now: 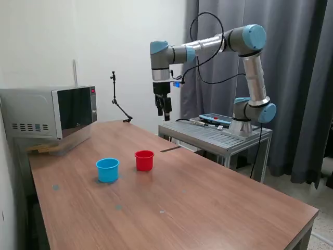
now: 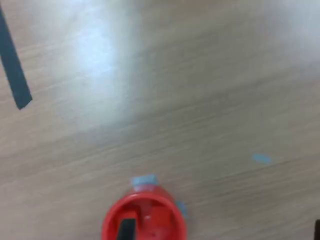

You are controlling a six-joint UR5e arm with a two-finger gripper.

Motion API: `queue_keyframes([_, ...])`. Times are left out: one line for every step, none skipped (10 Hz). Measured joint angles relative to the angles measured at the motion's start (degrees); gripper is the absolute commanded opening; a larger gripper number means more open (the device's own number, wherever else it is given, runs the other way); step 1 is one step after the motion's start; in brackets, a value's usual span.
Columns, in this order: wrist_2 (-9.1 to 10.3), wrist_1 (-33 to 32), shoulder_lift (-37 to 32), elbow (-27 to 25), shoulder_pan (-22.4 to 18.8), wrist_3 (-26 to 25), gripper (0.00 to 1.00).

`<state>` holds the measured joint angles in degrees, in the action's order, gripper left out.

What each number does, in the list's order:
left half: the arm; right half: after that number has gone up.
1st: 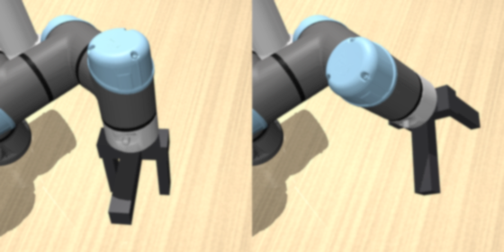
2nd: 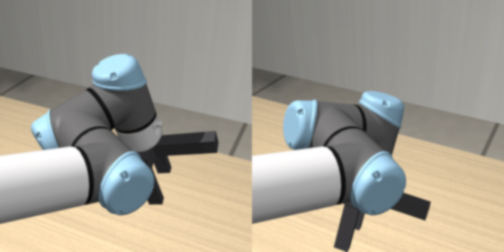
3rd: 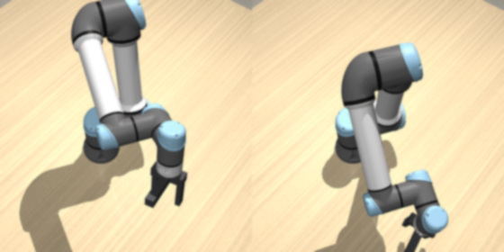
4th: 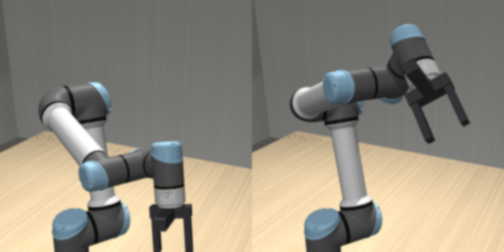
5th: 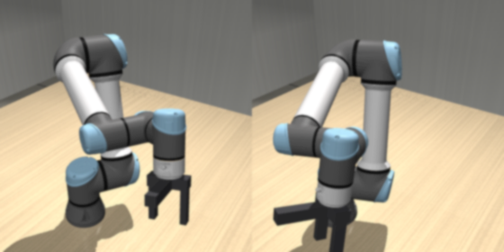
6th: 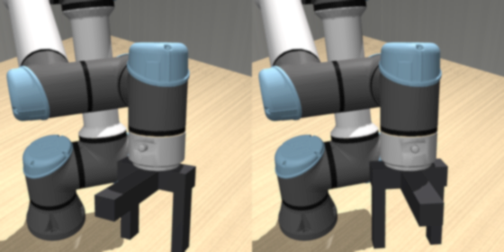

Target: Place red objects in the red bin, and blue objects in the blue bin.

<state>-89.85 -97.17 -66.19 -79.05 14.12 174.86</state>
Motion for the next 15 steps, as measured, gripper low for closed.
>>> queue_keyframes([0.83, 2.58, -2.02, 1.23, -0.45, 3.88, 1.0])
queue_keyframes([1.6, 5.15, -3.83, 2.6, -0.74, 7.12, 1.0])
queue_keyframes([2.06, 7.44, -5.46, 3.73, -1.08, 9.47, 1.0])
queue_keyframes([2.24, 9.07, -6.94, 4.48, -1.84, 10.94, 1.0])
queue_keyframes([2.22, 10.28, -8.53, 4.76, -2.65, 11.71, 1.0])
queue_keyframes([2.13, 11.44, -10.25, 4.67, -3.27, 12.04, 1.0])
queue_keyframes([1.94, 12.65, -12.09, 4.35, -4.01, 12.08, 1.0])
queue_keyframes([1.72, 13.88, -14.68, 3.14, -4.71, 12.04, 1.0])
queue_keyframes([1.55, 14.77, -17.68, 1.21, -5.52, 12.02, 1.0])
queue_keyframes([1.08, 15.29, -20.63, -1.08, -6.62, 12.02, 1.0])
queue_keyframes([-0.11, 15.58, -23.23, -3.36, -7.9, 12.03, 1.0])
queue_keyframes([-1.4, 15.74, -25.29, -5.26, -9.07, 11.97, 1.0])
queue_keyframes([-2.25, 15.81, -26.72, -6.67, -9.87, 11.86, 1.0])
queue_keyframes([-2.66, 15.84, -27.81, -7.76, -10.67, 11.8, 1.0])
queue_keyframes([-2.83, 15.86, -28.86, -8.94, -11.62, 11.88, 1.0])
